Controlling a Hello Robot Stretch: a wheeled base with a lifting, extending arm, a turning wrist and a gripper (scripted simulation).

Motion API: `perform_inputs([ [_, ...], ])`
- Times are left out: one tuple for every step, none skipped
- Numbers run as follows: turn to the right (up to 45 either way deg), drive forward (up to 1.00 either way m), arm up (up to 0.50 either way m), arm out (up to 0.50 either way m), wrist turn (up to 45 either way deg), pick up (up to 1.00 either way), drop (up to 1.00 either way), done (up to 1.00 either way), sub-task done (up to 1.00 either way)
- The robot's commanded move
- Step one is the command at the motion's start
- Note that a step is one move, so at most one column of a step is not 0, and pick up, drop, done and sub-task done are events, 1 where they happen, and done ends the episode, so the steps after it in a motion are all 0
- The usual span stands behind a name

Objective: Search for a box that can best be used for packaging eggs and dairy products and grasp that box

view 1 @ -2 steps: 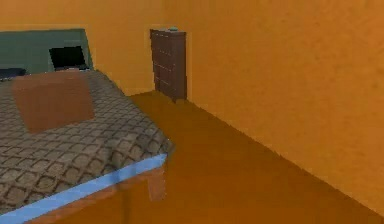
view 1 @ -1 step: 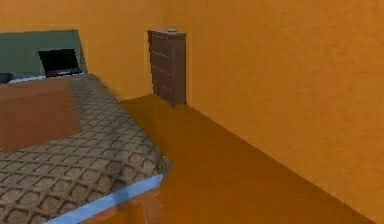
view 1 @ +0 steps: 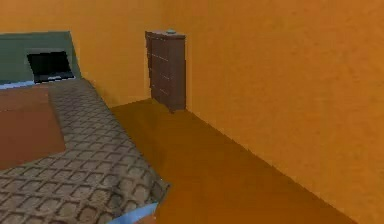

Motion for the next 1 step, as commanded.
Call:
perform_inputs([
  [30.0, 0.00, 0.00, 0.00, 0.0, 0.00, 0.00, 0.00, 0.00],
])
